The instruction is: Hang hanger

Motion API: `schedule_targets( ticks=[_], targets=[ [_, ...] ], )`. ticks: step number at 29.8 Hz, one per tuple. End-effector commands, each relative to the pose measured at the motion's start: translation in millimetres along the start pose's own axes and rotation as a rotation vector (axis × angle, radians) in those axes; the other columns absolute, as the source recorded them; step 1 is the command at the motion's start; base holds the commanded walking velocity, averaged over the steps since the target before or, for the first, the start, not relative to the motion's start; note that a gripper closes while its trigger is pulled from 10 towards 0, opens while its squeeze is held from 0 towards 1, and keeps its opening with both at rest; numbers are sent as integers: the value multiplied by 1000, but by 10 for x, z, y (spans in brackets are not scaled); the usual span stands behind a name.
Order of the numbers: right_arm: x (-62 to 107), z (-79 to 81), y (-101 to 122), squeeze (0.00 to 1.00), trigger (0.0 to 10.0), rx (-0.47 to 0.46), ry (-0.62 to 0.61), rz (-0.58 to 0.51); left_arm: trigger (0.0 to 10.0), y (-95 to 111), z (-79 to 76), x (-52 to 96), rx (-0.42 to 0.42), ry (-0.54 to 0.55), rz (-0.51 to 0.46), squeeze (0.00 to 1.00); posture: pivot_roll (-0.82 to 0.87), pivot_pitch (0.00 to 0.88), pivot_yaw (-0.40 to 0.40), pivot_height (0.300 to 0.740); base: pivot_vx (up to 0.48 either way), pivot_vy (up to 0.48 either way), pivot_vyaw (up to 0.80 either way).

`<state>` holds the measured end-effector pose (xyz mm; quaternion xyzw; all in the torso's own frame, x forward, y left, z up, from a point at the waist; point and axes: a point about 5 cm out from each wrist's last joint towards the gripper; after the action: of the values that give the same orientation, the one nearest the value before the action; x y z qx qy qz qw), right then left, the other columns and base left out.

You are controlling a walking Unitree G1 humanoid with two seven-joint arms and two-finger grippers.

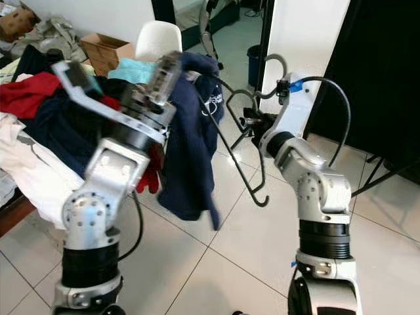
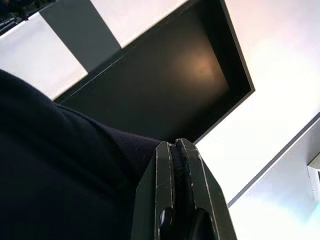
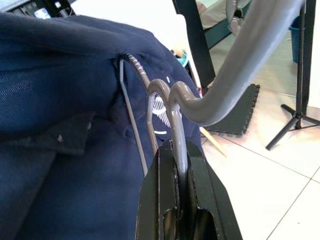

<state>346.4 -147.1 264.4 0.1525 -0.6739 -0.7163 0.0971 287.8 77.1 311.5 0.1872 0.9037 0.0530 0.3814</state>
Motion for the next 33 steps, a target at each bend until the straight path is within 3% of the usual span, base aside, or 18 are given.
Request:
schedule_targets(
  ticks=[1,8,11,12,15,16,18,19,21,22,23,26,28,32,33],
  targets=[
    [5,29,138,0,10000,-10,-7,-76,10000,-82,-96,-44,77,-48,-23,0,-52,131,71,740,0,0,0],
    [-25,112,183,0,10000,-48,11,-123,10000,-160,-56,-57,93,-20,-1,0,-56,127,78,740,0,0,0],
    [-43,139,188,0,10000,-69,6,-145,10000,-222,-8,17,79,10,39,0,-58,124,78,740,0,0,0],
    [-65,146,146,0,10000,-99,-9,-148,10000,-276,54,172,87,62,66,0,-47,124,74,740,0,0,0],
    [-75,148,120,0,10000,-110,-15,-145,10000,-301,74,244,94,85,76,0,-46,123,73,740,0,0,0],
    [-86,150,90,0,10000,-127,-22,-140,10000,-345,85,332,106,114,89,0,-40,121,68,740,0,0,0],
    [-87,150,86,0,10000,-130,-23,-140,10000,-355,85,346,108,119,91,0,-40,121,68,740,0,0,0],
    [-101,172,74,0,10000,-177,-18,-146,10000,-326,96,424,49,149,92,0,-37,118,61,740,0,0,0],
    [-101,172,74,0,10000,-177,-18,-146,10000,-326,96,424,49,149,92,0,-37,118,61,740,0,0,0],
    [-107,184,74,0,10000,-199,-13,-152,10000,-185,124,437,-8,172,43,0,-36,115,53,740,0,0,0],
    [-111,200,77,0,10000,-222,-4,-161,10000,192,162,428,-127,204,-85,0,-36,111,46,740,0,0,0],
    [-112,204,78,0,10000,-225,-2,-163,10000,324,160,424,-168,210,-128,0,-36,111,46,740,0,0,0],
    [-116,214,77,0,10000,-224,2,-169,10000,586,90,403,-224,200,-217,0,-36,108,44,740,0,0,0],
    [-116,213,83,0,10000,-227,-1,-178,10000,643,29,384,-232,187,-241,0,-39,109,47,740,0,0,0],
    [-114,202,91,0,10000,-228,-7,-184,10000,541,17,376,-214,182,-211,0,-39,109,47,740,0,0,0]
  ],
)
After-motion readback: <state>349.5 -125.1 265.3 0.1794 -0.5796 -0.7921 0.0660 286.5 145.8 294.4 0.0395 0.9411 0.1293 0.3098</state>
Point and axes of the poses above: a point about 5 cm out from each wrist's last joint towards the gripper, its own x axis pointing back from the gripper into the wrist, its own y axis along the axis of the wrist's last joint, z = x × y, and after that the axes turned 14 degrees about x, right-handed
